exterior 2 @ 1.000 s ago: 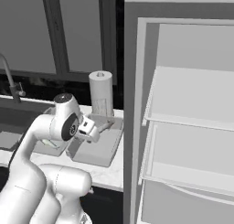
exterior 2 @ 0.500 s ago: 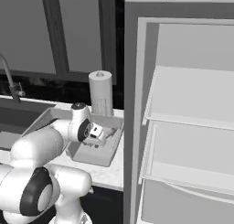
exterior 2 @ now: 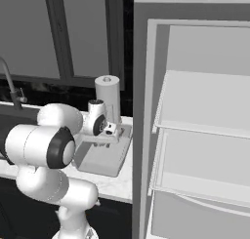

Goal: Place one garlic and one fish in each tupperware on the nearby counter, to pack two identical lunches.

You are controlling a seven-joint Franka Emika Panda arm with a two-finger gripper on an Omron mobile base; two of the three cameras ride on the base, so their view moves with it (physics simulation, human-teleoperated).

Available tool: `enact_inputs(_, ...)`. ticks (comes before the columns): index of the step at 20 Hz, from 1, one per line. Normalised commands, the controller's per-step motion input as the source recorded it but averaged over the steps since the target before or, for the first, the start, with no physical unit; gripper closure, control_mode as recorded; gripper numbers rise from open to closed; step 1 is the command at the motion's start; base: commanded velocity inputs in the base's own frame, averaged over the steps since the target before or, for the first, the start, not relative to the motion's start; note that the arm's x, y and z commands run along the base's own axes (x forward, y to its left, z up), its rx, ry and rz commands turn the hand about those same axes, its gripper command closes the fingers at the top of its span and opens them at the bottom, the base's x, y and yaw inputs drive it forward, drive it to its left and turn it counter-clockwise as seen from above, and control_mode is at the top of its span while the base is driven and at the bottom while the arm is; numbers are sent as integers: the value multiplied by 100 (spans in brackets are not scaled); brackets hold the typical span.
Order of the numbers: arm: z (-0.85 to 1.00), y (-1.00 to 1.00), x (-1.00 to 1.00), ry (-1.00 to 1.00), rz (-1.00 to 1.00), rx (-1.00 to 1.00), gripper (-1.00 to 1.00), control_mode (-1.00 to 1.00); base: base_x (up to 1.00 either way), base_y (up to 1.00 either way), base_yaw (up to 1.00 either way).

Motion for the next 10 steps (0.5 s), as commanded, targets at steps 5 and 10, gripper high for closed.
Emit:
enact_inputs(5,-13,0,-15,1,1,0,-100,-100,0,0,0)
enact_inputs(10,3,-2,-64,0,0,0,-100,-100,0,0,0)
